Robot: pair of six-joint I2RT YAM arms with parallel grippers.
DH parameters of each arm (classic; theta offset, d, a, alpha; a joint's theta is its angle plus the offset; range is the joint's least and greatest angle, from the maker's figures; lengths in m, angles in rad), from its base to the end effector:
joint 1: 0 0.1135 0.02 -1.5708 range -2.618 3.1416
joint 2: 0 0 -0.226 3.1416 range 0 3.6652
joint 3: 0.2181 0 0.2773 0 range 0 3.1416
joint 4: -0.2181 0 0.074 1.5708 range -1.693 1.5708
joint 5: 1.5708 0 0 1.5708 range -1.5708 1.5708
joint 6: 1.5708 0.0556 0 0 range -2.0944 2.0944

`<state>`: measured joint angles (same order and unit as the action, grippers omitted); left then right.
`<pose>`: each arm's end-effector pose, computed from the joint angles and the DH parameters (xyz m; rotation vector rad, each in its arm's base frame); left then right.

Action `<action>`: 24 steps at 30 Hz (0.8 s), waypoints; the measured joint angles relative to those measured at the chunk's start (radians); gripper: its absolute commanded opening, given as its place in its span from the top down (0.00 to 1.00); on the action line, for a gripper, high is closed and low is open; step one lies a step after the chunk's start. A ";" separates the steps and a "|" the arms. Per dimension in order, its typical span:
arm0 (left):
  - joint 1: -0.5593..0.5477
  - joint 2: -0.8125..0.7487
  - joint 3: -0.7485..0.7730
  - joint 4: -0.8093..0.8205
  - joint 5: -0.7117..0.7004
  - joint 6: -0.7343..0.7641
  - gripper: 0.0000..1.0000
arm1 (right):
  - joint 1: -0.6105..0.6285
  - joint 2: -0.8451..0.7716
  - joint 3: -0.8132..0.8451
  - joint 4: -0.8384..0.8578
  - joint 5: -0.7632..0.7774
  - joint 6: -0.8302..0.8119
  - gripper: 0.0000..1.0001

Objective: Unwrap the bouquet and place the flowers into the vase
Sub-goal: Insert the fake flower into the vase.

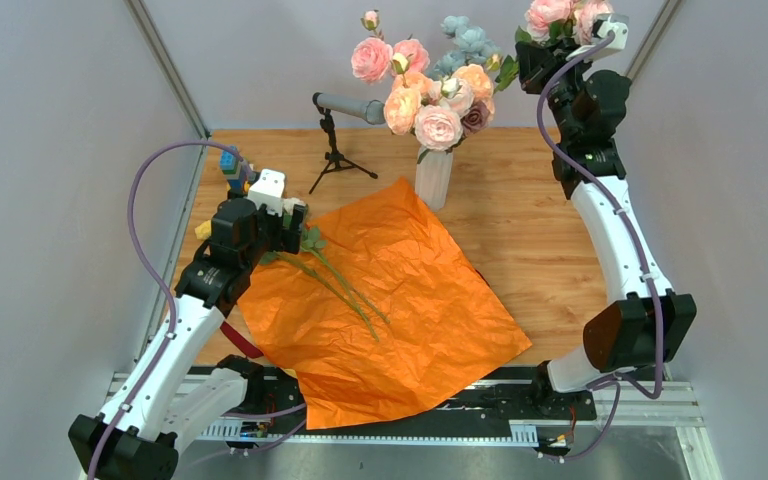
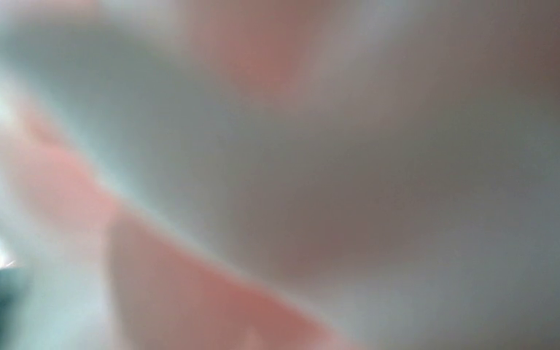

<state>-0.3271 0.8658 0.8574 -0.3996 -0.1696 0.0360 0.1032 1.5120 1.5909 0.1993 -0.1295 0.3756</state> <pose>0.2521 -0.0756 0.2922 0.2474 1.9571 -0.0221 0.3932 0.0479 0.4557 0.0661 1.3092 0.4928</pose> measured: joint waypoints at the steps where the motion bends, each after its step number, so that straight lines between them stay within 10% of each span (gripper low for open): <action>1: 0.000 0.000 0.000 0.000 0.001 0.000 0.00 | 0.000 0.003 0.000 0.002 -0.008 -0.004 1.00; 24: 0.000 0.000 0.000 0.000 0.011 0.000 0.00 | 0.051 0.082 0.012 -0.008 -0.050 -0.113 1.00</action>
<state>-0.3271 0.8658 0.8570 -0.3992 -0.1581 0.0360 0.1539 1.5940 1.6028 0.1909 -0.1791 0.2630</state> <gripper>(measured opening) 0.998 0.079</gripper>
